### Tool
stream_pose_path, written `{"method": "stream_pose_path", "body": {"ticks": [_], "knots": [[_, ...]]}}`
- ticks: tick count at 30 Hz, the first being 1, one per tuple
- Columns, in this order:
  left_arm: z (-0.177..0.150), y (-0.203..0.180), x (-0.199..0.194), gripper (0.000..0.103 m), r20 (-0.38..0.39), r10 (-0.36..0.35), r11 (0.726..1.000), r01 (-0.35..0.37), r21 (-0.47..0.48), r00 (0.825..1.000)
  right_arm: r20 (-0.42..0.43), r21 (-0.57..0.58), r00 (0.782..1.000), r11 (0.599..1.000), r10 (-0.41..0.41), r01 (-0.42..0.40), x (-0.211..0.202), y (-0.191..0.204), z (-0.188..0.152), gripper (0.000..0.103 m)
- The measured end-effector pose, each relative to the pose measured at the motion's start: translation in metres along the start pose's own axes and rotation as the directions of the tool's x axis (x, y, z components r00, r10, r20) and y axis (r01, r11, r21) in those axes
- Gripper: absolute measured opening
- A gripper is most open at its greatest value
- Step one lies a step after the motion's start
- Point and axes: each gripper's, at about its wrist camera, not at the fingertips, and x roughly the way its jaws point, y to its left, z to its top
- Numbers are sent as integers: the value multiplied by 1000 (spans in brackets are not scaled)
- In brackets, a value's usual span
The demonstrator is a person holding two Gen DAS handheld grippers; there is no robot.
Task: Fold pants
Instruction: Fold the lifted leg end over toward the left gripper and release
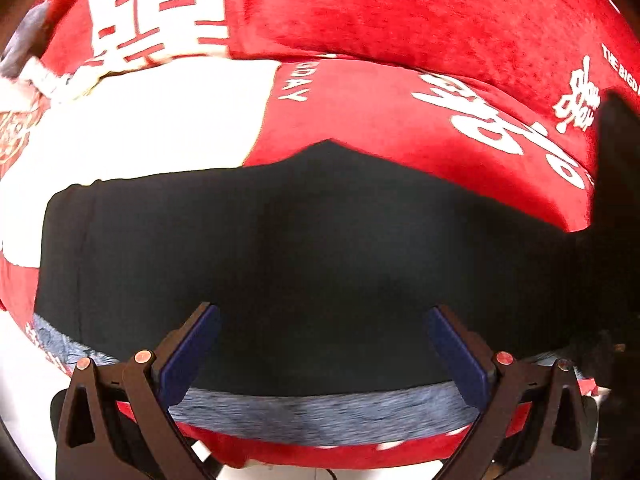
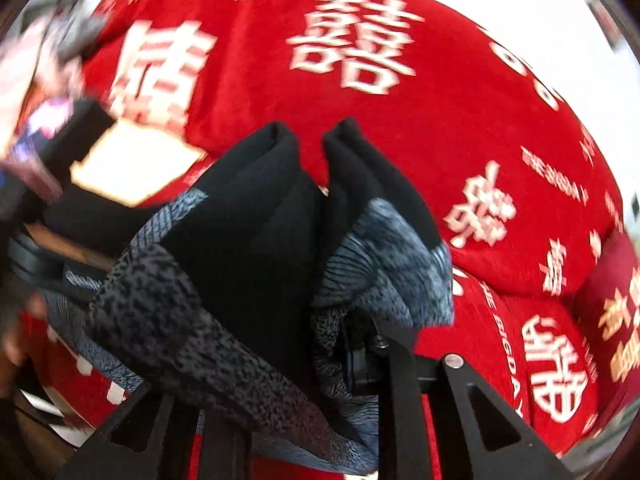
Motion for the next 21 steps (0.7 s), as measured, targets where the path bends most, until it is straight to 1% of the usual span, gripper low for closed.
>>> {"method": "stream_pose_path", "body": {"ticks": [2,6,9,11,12,13,14,15,16,17,18,20,21], "knots": [[-3,18,6,103,-13,-9,999,9,-33,1000,-28,-67,1000,998,-11,9,10,27,-3,22],[-11,43,17,103,-36,-37,995,33,-91,999,-83,-136,996,991,-32,21,25,58,-12,21],[-17,52,24,103,-44,-49,992,44,-120,998,-102,-202,992,978,-76,55,33,75,-20,21],[-19,51,25,103,-33,-48,992,44,-117,998,-116,-248,984,963,-134,102,39,86,-24,22],[-19,49,25,103,-29,-43,993,40,-110,999,-128,-266,978,956,-163,124,42,91,-26,26],[-19,48,25,103,-28,-40,994,37,-106,999,-141,-272,975,954,-171,128,45,94,-25,30],[-19,47,25,103,-26,-41,994,38,-106,999,-155,-274,973,954,-171,124,46,98,-24,43],[-19,47,25,103,-23,-44,993,41,-108,999,-149,-278,971,950,-187,140,45,99,-21,53],[-18,48,24,103,-20,-52,992,49,-114,998,-135,-280,972,949,-191,147,42,101,-17,59],[-17,50,24,103,-19,-59,991,57,-122,998,-121,-270,977,953,-177,139,39,100,-13,71],[-16,52,24,103,-19,-70,989,67,-134,997,-106,-252,979,957,-174,143,35,100,-9,80],[-15,56,23,103,-18,-85,985,82,-152,996,-99,-236,973,955,-206,179,35,98,-3,80],[-14,57,23,103,-21,-88,984,84,-155,996,-120,-233,973,958,-197,165,36,98,-2,80]]}}
